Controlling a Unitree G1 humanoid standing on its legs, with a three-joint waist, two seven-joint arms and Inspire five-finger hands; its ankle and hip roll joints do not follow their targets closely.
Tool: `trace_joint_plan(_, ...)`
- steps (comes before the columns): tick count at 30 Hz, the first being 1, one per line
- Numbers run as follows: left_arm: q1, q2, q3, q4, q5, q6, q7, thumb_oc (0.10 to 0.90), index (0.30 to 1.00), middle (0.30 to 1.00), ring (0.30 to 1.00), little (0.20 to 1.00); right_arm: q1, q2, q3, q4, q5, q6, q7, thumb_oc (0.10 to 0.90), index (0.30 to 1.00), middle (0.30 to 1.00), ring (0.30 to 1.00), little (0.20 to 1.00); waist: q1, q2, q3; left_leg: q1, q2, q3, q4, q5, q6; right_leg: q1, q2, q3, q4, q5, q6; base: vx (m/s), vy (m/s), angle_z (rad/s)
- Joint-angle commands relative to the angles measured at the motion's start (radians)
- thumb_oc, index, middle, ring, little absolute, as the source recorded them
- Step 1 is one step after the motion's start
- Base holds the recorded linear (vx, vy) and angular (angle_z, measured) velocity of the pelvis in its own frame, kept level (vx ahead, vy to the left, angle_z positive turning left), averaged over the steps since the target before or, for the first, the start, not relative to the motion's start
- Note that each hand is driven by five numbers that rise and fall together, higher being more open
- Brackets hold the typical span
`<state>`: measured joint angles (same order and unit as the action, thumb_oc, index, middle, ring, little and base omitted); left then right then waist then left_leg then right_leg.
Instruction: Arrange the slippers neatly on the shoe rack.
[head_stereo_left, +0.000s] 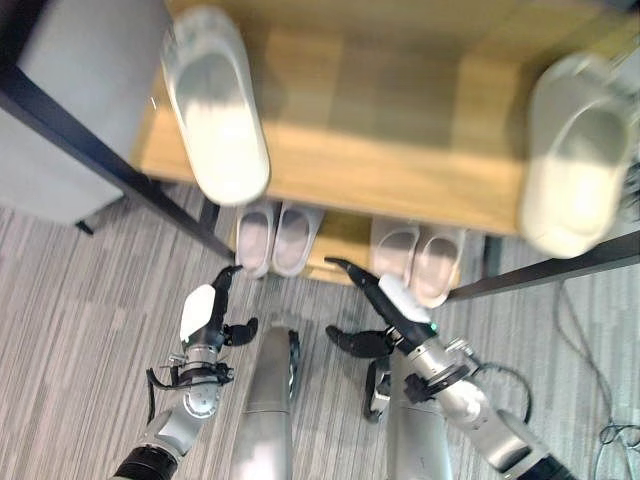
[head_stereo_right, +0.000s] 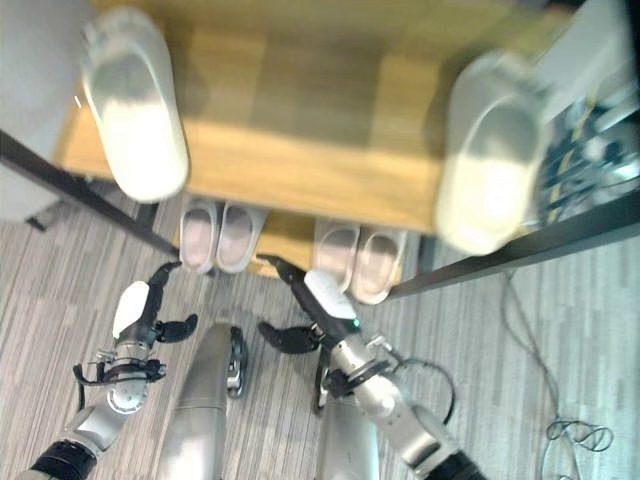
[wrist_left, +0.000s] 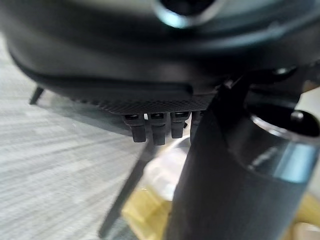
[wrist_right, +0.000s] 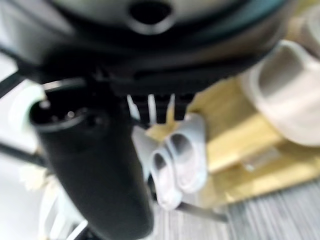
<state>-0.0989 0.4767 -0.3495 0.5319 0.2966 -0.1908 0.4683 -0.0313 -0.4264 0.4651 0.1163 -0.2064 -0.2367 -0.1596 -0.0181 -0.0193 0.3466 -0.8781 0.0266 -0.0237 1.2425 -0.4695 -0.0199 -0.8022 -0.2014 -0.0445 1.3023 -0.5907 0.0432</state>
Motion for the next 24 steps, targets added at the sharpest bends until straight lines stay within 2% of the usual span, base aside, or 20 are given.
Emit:
trace_joint_plan(1, 0.029, -0.015, -0.015, 0.022, 0.024, -0.044, -0.035, 0.8, 0.9, 0.9, 0.9, 0.9, 0.016, -0.002, -0.011, -0.003, 0.089, -0.023, 0.005, 0.8, 0.9, 0.9, 0.9, 0.9, 0.005, 0.019, -0.085, 0.086, 0.033, -0.061, -0.142, 0.082, -0.01, 0.02, -0.036, 0.013, -0.213, 0.161, 0.003, 0.08, 0.03, -0.27)
trace_joint_plan(2, 0.032, -0.012, -0.022, 0.033, 0.034, -0.043, -0.05, 0.8, 0.9, 0.9, 0.9, 0.9, 0.021, 0.001, -0.015, 0.021, 0.087, -0.02, 0.015, 0.8, 0.9, 0.9, 0.9, 0.9, 0.003, 0.021, -0.096, 0.124, 0.037, -0.053, -0.176, 0.083, -0.008, 0.05, -0.035, 0.004, -0.245, 0.164, 0.007, 0.23, 0.032, -0.17)
trace_joint_plan(3, 0.05, -0.019, -0.028, 0.064, 0.056, -0.044, -0.084, 0.8, 0.9, 0.9, 0.9, 0.9, 0.051, 0.02, -0.022, 0.059, 0.097, -0.015, 0.043, 0.8, 0.9, 0.9, 0.9, 0.9, -0.007, 0.015, -0.125, 0.255, 0.045, -0.046, -0.284, 0.093, -0.005, 0.177, -0.02, -0.013, -0.356, 0.197, 0.021, 0.22, 0.032, -0.09)
trace_joint_plan(6, 0.06, -0.018, -0.028, 0.066, 0.065, -0.045, -0.086, 0.8, 0.9, 0.9, 0.9, 0.9, 0.064, 0.02, -0.028, 0.063, 0.1, -0.017, 0.053, 0.8, 0.9, 0.9, 0.9, 0.9, -0.01, 0.016, -0.126, 0.298, 0.048, -0.038, -0.339, 0.114, -0.003, 0.217, -0.017, -0.019, -0.402, 0.225, 0.028, 0.14, 0.02, -0.09)
trace_joint_plan(7, 0.09, -0.02, -0.02, 0.061, 0.078, -0.051, -0.109, 0.8, 0.9, 0.9, 0.9, 0.9, 0.091, 0.023, -0.05, 0.099, 0.08, -0.012, 0.067, 0.8, 0.9, 0.9, 0.9, 0.9, -0.014, 0.015, -0.164, 0.408, 0.063, -0.019, -0.459, 0.148, -0.003, 0.33, -0.013, -0.024, -0.534, 0.277, 0.042, 0.24, -0.012, -0.12)
trace_joint_plan(9, 0.101, -0.019, -0.017, 0.049, 0.081, -0.055, -0.115, 0.8, 0.9, 0.9, 0.9, 0.9, 0.104, 0.029, -0.06, 0.108, 0.075, -0.012, 0.069, 0.8, 0.9, 0.9, 0.9, 0.9, -0.013, 0.013, -0.172, 0.463, 0.066, -0.012, -0.513, 0.167, -0.006, 0.389, -0.014, -0.03, -0.595, 0.301, 0.049, 0.22, -0.021, -0.19)
trace_joint_plan(10, 0.122, -0.014, -0.003, 0.037, 0.073, -0.064, -0.127, 0.8, 0.9, 0.9, 0.9, 0.9, 0.122, 0.027, -0.082, 0.121, 0.063, -0.016, 0.072, 0.8, 0.9, 0.9, 0.9, 0.9, -0.016, 0.012, -0.192, 0.529, 0.071, 0.0, -0.583, 0.202, -0.014, 0.452, -0.014, -0.035, -0.666, 0.333, 0.059, 0.11, -0.02, -0.27)
trace_joint_plan(13, 0.144, -0.006, -0.002, 0.009, 0.079, -0.069, -0.152, 0.8, 0.9, 0.9, 0.9, 0.9, 0.148, 0.017, -0.106, 0.15, 0.042, -0.013, 0.076, 0.8, 0.9, 0.9, 0.9, 0.9, -0.016, 0.004, -0.21, 0.601, 0.071, 0.012, -0.674, 0.23, -0.019, 0.524, -0.001, -0.049, -0.759, 0.369, 0.072, 0.12, -0.055, -0.09)
trace_joint_plan(17, 0.168, -0.009, -0.019, -0.003, 0.095, -0.072, -0.188, 0.8, 0.9, 0.9, 0.9, 0.9, 0.177, 0.0, -0.14, 0.215, 0.031, -0.012, 0.081, 0.8, 0.9, 0.9, 0.9, 0.9, -0.014, 0.004, -0.243, 0.701, 0.061, 0.019, -0.822, 0.298, -0.029, 0.616, 0.02, -0.072, -0.897, 0.418, 0.08, 0.07, -0.074, 0.03)
trace_joint_plan(19, 0.158, -0.032, -0.033, 0.037, 0.074, -0.068, -0.208, 0.8, 0.9, 0.9, 0.9, 0.9, 0.144, -0.001, -0.144, 0.383, 0.034, 0.011, 0.059, 0.8, 0.9, 0.9, 0.9, 0.9, -0.003, 0.004, -0.266, 0.757, 0.043, 0.025, -0.946, 0.351, -0.036, 0.666, 0.038, -0.088, -1.01, 0.465, 0.086, 0.0, -0.107, 0.07)
trace_joint_plan(22, 0.146, -0.048, -0.044, 0.072, 0.063, -0.066, -0.228, 0.8, 0.9, 0.9, 0.9, 0.9, 0.118, 0.004, -0.131, 0.499, 0.023, 0.029, 0.052, 0.8, 0.9, 0.9, 0.9, 0.9, 0.002, 0.006, -0.28, 0.809, 0.033, 0.033, -1.048, 0.38, -0.036, 0.714, 0.052, -0.094, -1.104, 0.494, 0.088, 0.02, -0.081, 0.12)
trace_joint_plan(24, 0.12, -0.084, -0.073, 0.179, 0.063, -0.047, -0.236, 0.8, 0.9, 0.9, 0.9, 0.9, 0.102, 0.053, -0.147, 0.628, 0.151, 0.05, 0.076, 0.8, 0.9, 0.9, 0.9, 0.9, -0.002, 0.014, -0.305, 0.865, 0.021, 0.045, -1.163, 0.423, -0.039, 0.763, 0.066, -0.098, -1.208, 0.527, 0.091, 0.03, -0.094, 0.03)
